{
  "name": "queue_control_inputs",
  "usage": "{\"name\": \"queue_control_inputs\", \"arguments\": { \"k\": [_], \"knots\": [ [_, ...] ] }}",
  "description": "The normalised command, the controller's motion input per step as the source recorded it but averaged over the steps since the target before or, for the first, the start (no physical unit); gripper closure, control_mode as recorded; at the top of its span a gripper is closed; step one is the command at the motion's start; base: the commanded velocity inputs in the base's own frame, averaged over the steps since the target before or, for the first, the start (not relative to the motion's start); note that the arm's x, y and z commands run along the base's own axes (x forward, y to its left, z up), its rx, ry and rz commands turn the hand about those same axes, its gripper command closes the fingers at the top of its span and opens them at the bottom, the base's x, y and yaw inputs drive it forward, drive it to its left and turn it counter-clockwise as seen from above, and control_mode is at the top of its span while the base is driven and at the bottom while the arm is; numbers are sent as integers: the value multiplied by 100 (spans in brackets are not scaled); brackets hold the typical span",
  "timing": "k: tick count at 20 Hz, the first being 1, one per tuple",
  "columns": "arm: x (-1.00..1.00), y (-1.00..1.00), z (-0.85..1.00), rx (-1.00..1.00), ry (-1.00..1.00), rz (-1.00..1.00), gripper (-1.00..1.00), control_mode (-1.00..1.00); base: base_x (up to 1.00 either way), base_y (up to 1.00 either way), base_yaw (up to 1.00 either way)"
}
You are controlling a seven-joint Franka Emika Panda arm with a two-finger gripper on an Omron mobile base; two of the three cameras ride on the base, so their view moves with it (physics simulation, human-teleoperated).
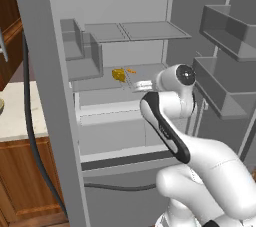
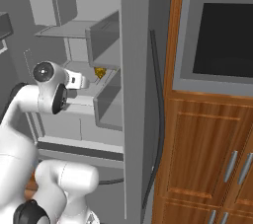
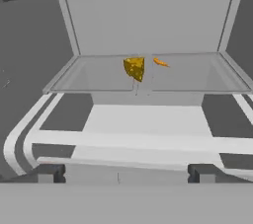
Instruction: Pick the cheese from the fridge and the cheese grater from the cabinet and place them next to the salad bowl.
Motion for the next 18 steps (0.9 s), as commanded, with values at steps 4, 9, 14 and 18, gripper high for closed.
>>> {"name": "queue_control_inputs", "arguments": {
  "k": [4,9,14,18],
  "knots": [
    [56,1,0,0,-8,0,-100,-100,0,0,0],
    [53,0,5,-2,0,0,-100,-100,0,0,0],
    [45,4,13,-11,5,0,-100,-100,0,0,0],
    [45,5,3,-8,3,0,-100,-100,0,0,0]
  ]
}}
